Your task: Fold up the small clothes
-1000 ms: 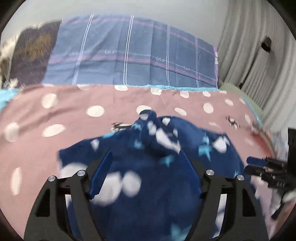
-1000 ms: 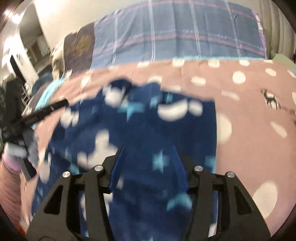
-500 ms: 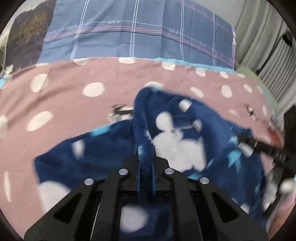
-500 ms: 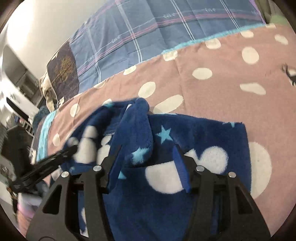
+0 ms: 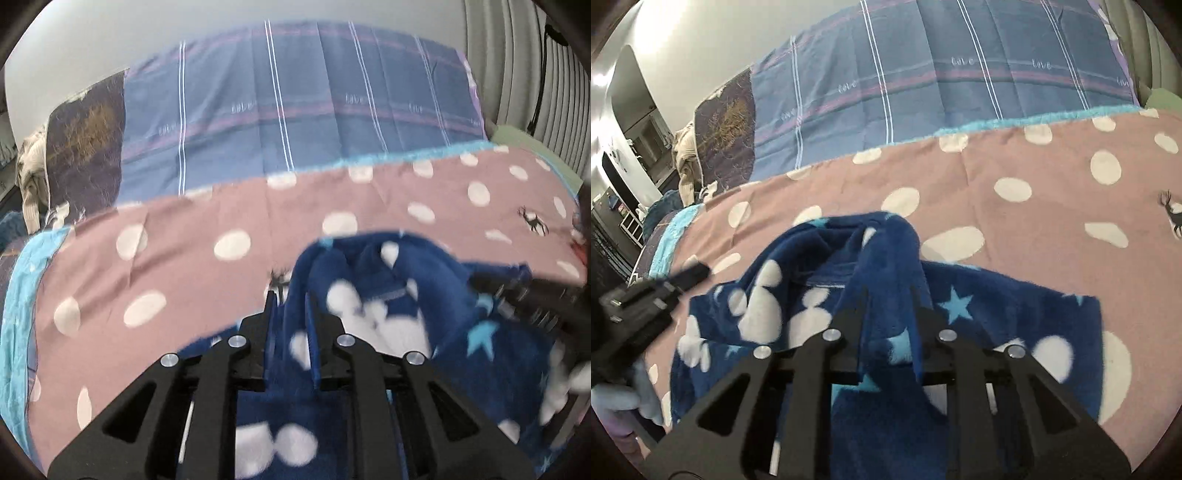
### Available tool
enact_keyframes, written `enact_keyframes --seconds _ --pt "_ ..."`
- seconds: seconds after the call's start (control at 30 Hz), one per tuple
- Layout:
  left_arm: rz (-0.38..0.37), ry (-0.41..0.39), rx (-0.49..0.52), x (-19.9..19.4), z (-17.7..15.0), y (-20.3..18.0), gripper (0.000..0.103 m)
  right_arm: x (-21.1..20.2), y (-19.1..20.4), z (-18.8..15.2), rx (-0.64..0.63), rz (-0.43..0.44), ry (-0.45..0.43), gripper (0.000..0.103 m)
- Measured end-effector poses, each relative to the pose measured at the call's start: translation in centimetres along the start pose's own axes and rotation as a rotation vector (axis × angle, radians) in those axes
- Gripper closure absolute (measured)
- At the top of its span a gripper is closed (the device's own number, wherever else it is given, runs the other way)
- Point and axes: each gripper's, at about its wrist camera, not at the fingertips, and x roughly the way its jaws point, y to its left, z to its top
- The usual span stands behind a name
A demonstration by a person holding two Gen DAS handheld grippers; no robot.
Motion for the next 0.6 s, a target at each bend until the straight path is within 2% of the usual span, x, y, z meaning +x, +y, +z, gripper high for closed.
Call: enact_keyframes --seconds 0.03,0.1,0.17,0.23,0.4,0.5,0.6 --pt "-0.066 0.008 -0.013 0.7 0.2 -0.4 0.088 0.7 -0.1 -0.2 0.008 -0.002 0.021 0.084" --pt "-0.134 0.077 -0.024 2.9 -0.1 -1.0 0.088 2.2 -0.5 -1.3 0.022 -0.019 0.048 0.084" --pt "-0.101 0.263 -0.012 8.0 -2.3 -1.8 0.086 2.3 -0.4 -1.8 0.004 -0.029 0.024 0.085" --pt "-0.103 0.181 -0.007 8.4 -3.4 -1.8 0.086 2.3 -0.1 -2.1 -0.017 -0.048 0.02 0.085" --pt "-0.142 0.172 -0.052 7.8 -3.1 -0.7 0.087 2.0 0.7 -2.4 -0.062 -0.106 0.0 0.085" --pt "-0.146 0.115 -0.017 3.6 -3.2 -0.3 0.085 -2.1 0.5 -3.1 -0.051 -0.102 -0.054 0.085" --pt "-0.172 -0.02 0.05 -3.9 -5.6 1.0 0.071 -7.3 -0.2 -5.6 -0.111 -0.075 -0.083 0.083"
